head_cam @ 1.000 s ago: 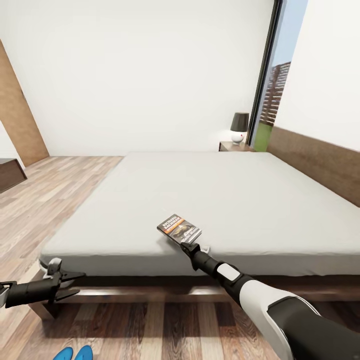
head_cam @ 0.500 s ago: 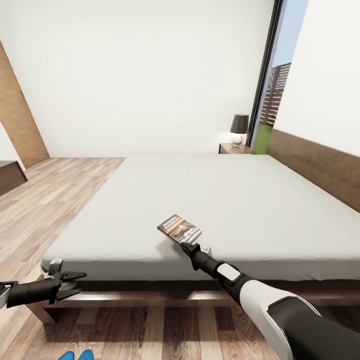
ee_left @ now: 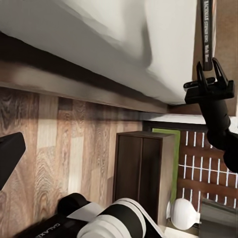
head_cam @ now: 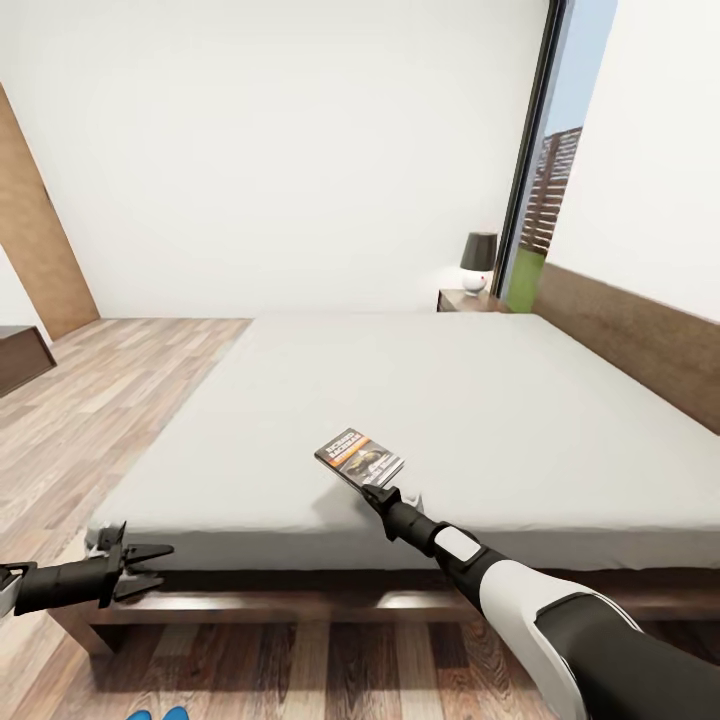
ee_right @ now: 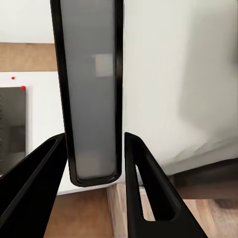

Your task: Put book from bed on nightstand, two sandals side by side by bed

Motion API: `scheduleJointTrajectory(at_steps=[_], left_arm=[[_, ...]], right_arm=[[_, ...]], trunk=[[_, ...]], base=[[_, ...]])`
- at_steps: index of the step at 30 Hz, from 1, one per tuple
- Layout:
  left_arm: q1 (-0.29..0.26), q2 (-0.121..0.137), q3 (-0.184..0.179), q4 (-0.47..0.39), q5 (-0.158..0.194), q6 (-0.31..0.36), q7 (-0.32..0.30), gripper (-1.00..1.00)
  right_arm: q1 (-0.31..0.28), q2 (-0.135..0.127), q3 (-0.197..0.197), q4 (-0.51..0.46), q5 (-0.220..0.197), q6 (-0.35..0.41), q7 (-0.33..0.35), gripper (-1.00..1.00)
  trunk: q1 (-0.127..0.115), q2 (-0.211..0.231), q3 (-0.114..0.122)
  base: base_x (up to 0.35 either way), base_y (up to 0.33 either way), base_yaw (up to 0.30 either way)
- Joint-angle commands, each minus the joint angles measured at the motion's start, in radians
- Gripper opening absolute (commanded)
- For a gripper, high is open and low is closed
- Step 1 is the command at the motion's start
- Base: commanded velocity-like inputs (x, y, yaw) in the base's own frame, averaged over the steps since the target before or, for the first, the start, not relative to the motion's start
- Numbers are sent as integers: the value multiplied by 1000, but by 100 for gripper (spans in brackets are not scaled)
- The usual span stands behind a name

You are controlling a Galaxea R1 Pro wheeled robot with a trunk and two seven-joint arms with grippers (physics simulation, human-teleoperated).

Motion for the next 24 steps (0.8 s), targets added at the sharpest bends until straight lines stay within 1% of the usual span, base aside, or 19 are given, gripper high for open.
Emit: scheduleJointTrajectory(at_steps=[1,8,14,18,21,24], left_arm=[[0,0,5,0,-7,10,-4,100],[0,-6,5,0,-7,6,-3,100],[-1,-22,5,0,-7,-3,1,100],[0,-38,5,0,-7,-30,2,100],[-1,-44,5,0,-7,-40,2,100],[-1,-48,5,0,-7,-46,2,100]], right_arm=[[-1,0,7,1,-10,4,2,-100],[-1,-1,8,1,-8,4,2,-100],[-1,-2,8,-3,-8,3,4,-100],[-1,-2,12,-4,-7,2,5,-100],[-1,-2,24,-4,-7,1,5,-100],[-1,-2,51,-5,-7,1,5,-100]], trunk=[[-4,7,2],[-31,56,24],[-54,98,43],[-69,126,56],[-81,147,65],[-92,168,74]], base=[[0,0,0],[0,0,0],[0,0,0],[0,0,0],[0,0,0],[0,0,0]])
